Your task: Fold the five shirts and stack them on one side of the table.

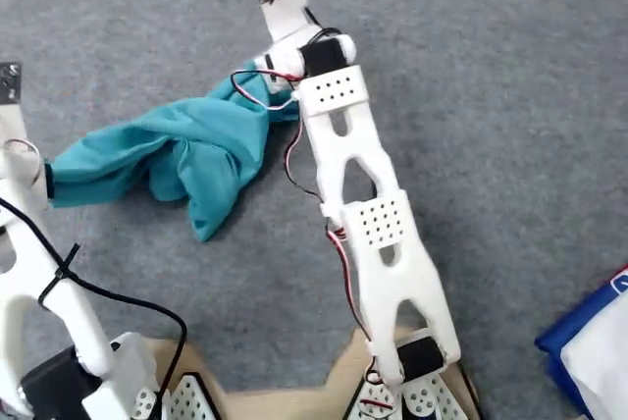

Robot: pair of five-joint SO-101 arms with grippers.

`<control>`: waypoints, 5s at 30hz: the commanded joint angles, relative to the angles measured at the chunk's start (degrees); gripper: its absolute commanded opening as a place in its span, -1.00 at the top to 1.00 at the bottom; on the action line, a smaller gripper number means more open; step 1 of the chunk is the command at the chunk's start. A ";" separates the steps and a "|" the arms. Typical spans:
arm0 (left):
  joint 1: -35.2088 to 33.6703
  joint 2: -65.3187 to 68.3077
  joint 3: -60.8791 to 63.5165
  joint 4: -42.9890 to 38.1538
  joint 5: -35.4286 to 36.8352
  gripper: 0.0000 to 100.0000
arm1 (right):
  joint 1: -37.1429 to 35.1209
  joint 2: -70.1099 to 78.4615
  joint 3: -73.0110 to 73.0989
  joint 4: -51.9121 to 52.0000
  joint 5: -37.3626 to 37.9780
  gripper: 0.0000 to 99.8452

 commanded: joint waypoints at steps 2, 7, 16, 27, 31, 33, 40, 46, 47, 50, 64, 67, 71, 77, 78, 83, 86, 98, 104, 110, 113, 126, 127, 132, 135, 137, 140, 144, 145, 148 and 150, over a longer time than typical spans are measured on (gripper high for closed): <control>-0.44 -0.57 3.96 -4.75 -0.44 0.96 | -2.77 -0.48 -0.48 -4.48 -0.79 0.61; -0.88 -0.75 7.82 -10.20 -0.44 0.96 | -6.90 -1.54 -2.68 3.25 -0.97 0.32; -3.96 -0.75 4.40 -10.55 -0.18 0.96 | -9.45 -2.24 -12.70 23.30 -0.97 0.30; -13.54 -0.31 2.99 -19.96 -0.35 0.96 | -18.15 -10.07 1.45 27.25 -1.14 0.30; -14.86 -0.66 6.77 -24.26 -0.44 0.96 | -23.78 -15.08 11.30 27.25 -1.41 0.30; -15.30 -0.75 8.09 -26.11 -0.44 0.96 | -25.36 -17.45 17.01 27.25 -1.41 0.30; -15.03 -0.40 10.11 -27.60 -0.44 0.96 | -28.00 -24.92 33.27 27.16 -1.49 0.30; -13.98 -0.31 10.20 -27.60 -0.44 0.96 | -28.79 -24.57 42.07 23.82 -1.49 0.30; -13.98 -0.31 10.20 -27.60 -0.44 0.96 | -28.79 -23.96 42.15 22.86 -1.49 0.30; -14.07 -0.31 10.20 -27.60 -0.44 0.96 | -28.70 -21.93 42.15 19.25 -1.49 0.30; -14.24 -0.31 10.20 -27.25 -0.44 0.96 | -30.55 -19.38 42.24 7.47 -1.49 0.41; -14.24 -0.40 10.20 -27.16 -0.44 0.96 | -30.55 -19.03 42.15 6.07 -1.49 0.68; -14.42 -0.40 10.20 -27.16 -0.44 0.96 | -30.55 -18.95 42.15 5.71 -1.49 1.00; -14.42 -0.48 10.20 -27.16 -0.44 0.96 | -27.56 -19.21 36.97 8.88 -0.53 0.99; -14.51 -0.48 10.20 -27.16 -0.44 0.96 | -26.59 -19.12 34.68 10.55 1.14 0.99; -14.51 -0.57 10.20 -27.16 -0.44 0.96 | -22.99 -19.12 21.67 22.33 16.35 0.99; -14.51 -0.75 10.20 -27.16 -0.44 0.96 | -22.37 -19.38 14.37 27.34 22.59 0.99; -14.51 -0.75 10.29 -27.16 -0.44 0.96 | -25.63 -13.93 13.14 18.55 45.63 0.99; -14.59 -0.75 10.29 -27.16 -0.44 0.96 | -30.11 -2.77 9.27 3.16 45.71 0.98; -14.68 -0.75 10.20 -27.16 -0.44 0.96 | -32.22 1.54 2.33 3.43 44.92 0.73; -14.68 -0.75 10.20 -27.16 -0.44 0.96 | -32.04 1.36 -1.01 11.52 42.73 0.46; -14.15 -0.75 10.29 -27.16 -0.44 0.96 | -26.33 -5.67 -9.98 26.90 41.05 0.42; -14.15 -0.75 10.29 -27.16 -0.44 0.96 | -25.89 -6.55 -9.19 26.90 40.97 0.43; -14.42 -0.75 10.29 -27.16 -0.44 0.96 | -24.48 -10.95 -2.59 27.16 39.82 0.52; -14.51 -0.75 10.29 -27.16 -0.44 0.96 | -24.48 -15.08 6.37 27.25 35.08 0.62; -14.51 -0.75 10.29 -27.16 -0.44 0.96 | -24.75 -18.86 14.64 27.25 34.02 0.66; -14.51 -0.75 10.29 -27.16 -0.44 0.96 | -26.15 -24.75 27.12 27.08 34.20 0.68; -14.24 -0.75 10.29 -27.16 -0.44 0.96 | -26.59 -30.55 37.93 26.81 34.20 0.67; -14.15 -0.75 10.29 -27.16 -0.44 0.96 | -26.59 -31.52 39.43 26.81 34.20 0.67; -14.07 -0.75 10.29 -27.16 -0.44 0.96 | -26.86 -32.57 42.24 26.81 34.29 0.67; -14.07 -0.66 10.29 -27.16 -0.44 0.96 | -26.95 -32.57 43.30 26.02 34.29 0.67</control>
